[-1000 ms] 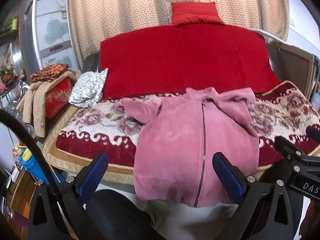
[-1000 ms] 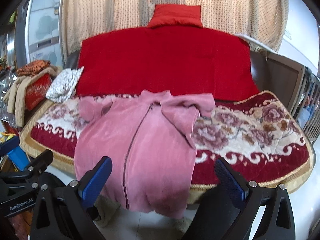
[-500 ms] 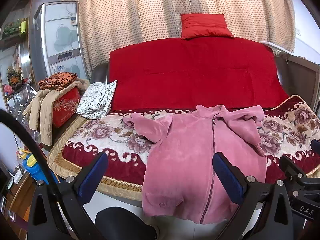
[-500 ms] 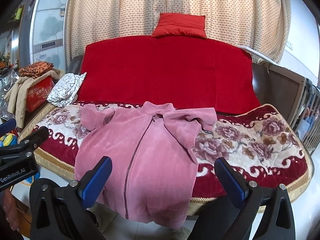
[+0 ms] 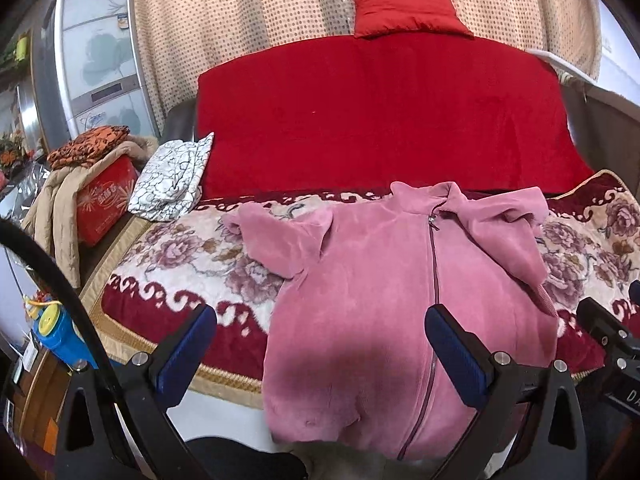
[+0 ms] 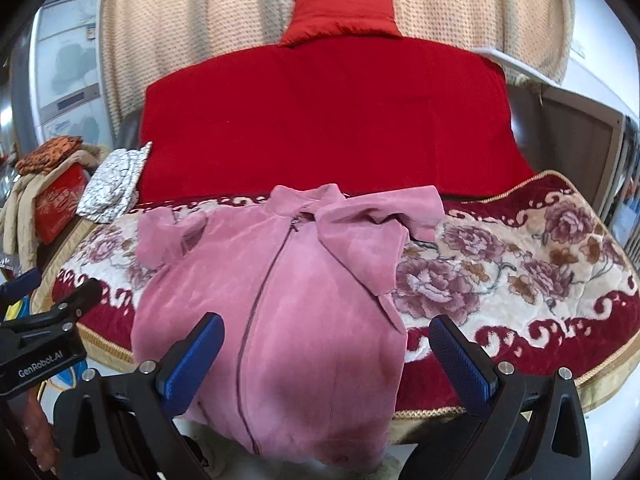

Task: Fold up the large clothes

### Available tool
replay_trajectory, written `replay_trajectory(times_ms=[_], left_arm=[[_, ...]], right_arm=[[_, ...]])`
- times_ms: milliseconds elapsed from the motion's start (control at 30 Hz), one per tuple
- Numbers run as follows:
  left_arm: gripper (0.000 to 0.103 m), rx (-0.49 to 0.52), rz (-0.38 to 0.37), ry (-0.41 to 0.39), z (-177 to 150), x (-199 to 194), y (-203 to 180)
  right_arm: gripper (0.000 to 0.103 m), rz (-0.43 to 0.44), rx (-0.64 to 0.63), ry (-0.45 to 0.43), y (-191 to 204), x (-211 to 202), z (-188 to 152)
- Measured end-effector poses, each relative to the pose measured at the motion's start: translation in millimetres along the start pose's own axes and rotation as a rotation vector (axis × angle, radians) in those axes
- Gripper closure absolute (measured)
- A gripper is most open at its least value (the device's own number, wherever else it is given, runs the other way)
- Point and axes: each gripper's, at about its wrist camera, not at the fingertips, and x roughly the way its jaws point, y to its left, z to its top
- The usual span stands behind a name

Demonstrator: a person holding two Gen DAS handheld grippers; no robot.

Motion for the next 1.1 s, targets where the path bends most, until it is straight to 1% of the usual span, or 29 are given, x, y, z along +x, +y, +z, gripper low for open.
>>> replay_trajectory(times_ms=[167,367,533,667,767,867,900,1000,1067,1100], left_arm=[[0.000,0.014,0.007,-0.010,13,13,-11],[0.000,0.017,0.010,-0.004,28,34,-19],[0.000,0.020,0.012,0.007,34,53,-23],[0.000,0.015,0.015,0.002,40,71,-26],[0.000,-0.006,0.007,0.012,46,93,-26],[0.000,-0.052,-0.014,0.008,57,113,-20],[0.000,-0.081,-0.026,-0.007,63,121,-16],[0.000,-0.147,-0.013,-0.063,74,140,-7],[0.000,-0.156,-0.008,-0.075,68,153,-5],[0.000,-0.151,-0.007,-0.067,59,162,-5]], right_arm=[[0.000,-0.012,0.027,-0.006,-13,24,15],[0.000,0.000,0.049,-0.039,-22,44,33],[0.000,0.011,0.074,-0.046,-26,63,42],[0.000,0.015,0.100,-0.050,-28,81,49],[0.000,0.019,0.105,-0.055,-27,95,56],[0.000,0.032,0.115,-0.082,-25,107,60],[0.000,0.036,0.119,-0.096,-25,111,61],[0.000,0.056,0.126,-0.171,-23,121,59],[0.000,0.063,0.118,-0.227,-23,129,51],[0.000,0.070,0.105,-0.228,-23,134,47]])
